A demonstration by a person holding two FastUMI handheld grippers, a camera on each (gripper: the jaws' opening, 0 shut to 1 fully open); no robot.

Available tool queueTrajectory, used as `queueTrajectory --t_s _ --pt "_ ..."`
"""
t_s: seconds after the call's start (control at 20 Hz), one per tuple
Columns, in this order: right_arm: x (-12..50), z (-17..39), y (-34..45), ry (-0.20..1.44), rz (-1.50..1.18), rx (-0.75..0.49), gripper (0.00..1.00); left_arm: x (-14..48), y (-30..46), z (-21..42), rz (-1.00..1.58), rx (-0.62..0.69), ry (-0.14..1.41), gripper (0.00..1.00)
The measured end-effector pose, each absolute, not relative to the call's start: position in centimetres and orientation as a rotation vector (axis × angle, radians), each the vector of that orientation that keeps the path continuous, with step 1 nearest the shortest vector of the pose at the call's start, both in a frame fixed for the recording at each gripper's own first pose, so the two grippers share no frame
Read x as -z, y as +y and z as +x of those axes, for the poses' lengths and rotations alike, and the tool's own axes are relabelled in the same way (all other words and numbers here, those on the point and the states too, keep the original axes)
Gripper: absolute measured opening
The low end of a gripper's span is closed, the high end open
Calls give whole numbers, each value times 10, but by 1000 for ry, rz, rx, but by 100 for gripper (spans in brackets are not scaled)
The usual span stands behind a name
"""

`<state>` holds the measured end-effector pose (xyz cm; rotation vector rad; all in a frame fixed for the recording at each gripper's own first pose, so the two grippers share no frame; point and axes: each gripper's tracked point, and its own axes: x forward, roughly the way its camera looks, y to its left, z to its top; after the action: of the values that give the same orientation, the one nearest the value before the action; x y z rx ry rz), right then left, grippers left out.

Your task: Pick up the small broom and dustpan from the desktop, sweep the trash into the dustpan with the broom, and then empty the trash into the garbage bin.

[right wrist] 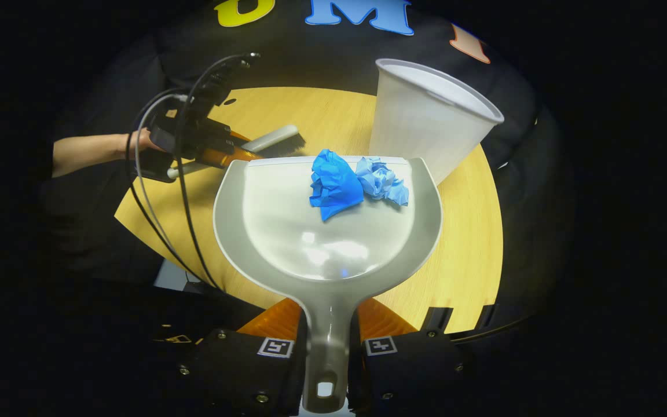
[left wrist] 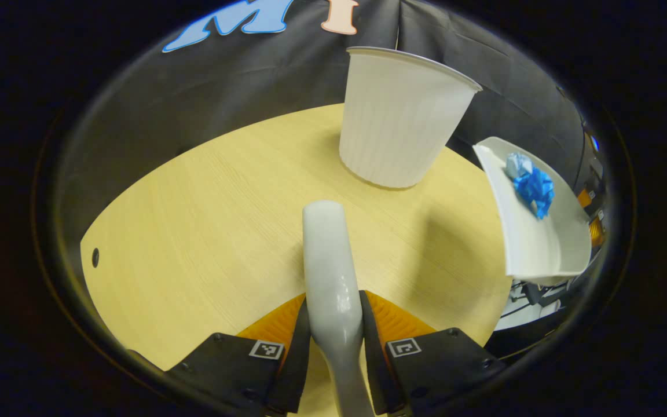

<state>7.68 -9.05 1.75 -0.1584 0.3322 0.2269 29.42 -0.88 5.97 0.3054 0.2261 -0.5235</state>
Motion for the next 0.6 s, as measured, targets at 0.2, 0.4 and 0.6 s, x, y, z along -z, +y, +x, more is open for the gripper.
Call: queueTrajectory --t_s 0.2,0.4,0.6 --pt "-33 58 -98 364 -130 -279 30 -48 64 319 245 511 239 51" --pt "-53 41 -108 364 -85 -308 30 -37 160 331 197 486 226 48" --pt "-71 37 -113 335 -1 -313 30 -77 231 314 148 473 210 48"
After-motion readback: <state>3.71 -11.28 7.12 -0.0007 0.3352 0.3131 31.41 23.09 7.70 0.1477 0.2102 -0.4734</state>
